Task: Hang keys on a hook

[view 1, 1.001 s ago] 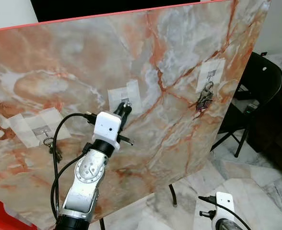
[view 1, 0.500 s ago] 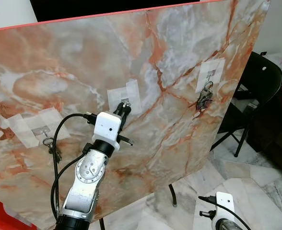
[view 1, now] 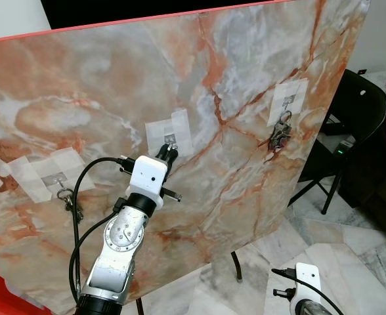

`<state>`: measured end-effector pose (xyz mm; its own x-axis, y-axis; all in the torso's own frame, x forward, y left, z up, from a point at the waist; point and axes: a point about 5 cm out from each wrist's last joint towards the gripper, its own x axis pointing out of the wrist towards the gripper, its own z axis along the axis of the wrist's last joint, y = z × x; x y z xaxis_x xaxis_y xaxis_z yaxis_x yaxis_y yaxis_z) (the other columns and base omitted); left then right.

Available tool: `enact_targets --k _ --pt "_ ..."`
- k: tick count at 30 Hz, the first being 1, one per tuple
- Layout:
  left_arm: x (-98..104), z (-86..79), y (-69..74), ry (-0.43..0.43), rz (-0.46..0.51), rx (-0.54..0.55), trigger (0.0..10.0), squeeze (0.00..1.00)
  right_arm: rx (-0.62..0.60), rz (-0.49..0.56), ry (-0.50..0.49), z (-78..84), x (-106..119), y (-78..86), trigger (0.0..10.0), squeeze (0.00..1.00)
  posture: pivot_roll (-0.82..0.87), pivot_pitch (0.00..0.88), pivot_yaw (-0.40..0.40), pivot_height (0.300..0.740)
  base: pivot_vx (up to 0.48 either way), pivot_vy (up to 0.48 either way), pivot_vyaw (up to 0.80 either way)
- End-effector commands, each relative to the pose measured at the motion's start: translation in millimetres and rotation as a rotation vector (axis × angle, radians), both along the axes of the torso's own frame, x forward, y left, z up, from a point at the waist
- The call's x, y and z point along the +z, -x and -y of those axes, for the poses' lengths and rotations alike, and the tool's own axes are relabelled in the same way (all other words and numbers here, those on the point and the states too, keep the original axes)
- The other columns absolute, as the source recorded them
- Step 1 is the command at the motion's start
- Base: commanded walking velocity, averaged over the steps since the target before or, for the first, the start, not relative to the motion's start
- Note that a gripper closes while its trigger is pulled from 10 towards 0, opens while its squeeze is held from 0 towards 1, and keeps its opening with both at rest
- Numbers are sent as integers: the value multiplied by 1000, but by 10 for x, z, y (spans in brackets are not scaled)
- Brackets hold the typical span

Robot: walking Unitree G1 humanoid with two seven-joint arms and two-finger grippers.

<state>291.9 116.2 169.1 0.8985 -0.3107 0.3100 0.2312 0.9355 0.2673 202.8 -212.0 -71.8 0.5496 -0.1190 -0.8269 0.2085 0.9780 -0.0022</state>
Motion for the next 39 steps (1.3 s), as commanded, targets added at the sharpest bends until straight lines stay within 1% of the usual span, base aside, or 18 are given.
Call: enact_targets --k 1,14,15,16,29,32,39 --pt "11 3 -28 -19 -5 8 10000 0 -9 -6 -7 -6 -1 -2 10000 0 29 0 -16 736 0 0 0" --pt "-79 8 -28 -52 -51 8 10000 0 -8 -10 -7 -12 -5 2 10000 0 29 0 -15 736 0 0 0" --pt "-96 13 -29 -80 -54 7 10000 0 -8 -11 -7 -12 -5 2 10000 0 29 0 -15 736 0 0 0" --pt "-106 16 -30 -87 -58 7 10000 0 -8 -11 -7 -13 -5 2 10000 0 29 0 -15 736 0 0 0" --pt "-114 23 -30 -82 -66 6 10000 0 -7 -13 -6 -12 -5 3 10000 0 29 0 -15 736 0 0 0" --pt "-169 32 -28 -110 -94 4 10000 0 -7 -13 -7 -13 -5 3 10000 0 29 0 -15 736 0 0 0" --pt "-170 33 -30 -111 -95 4 10000 0 -7 -13 -7 -13 -5 3 10000 0 29 0 -15 736 0 0 0"
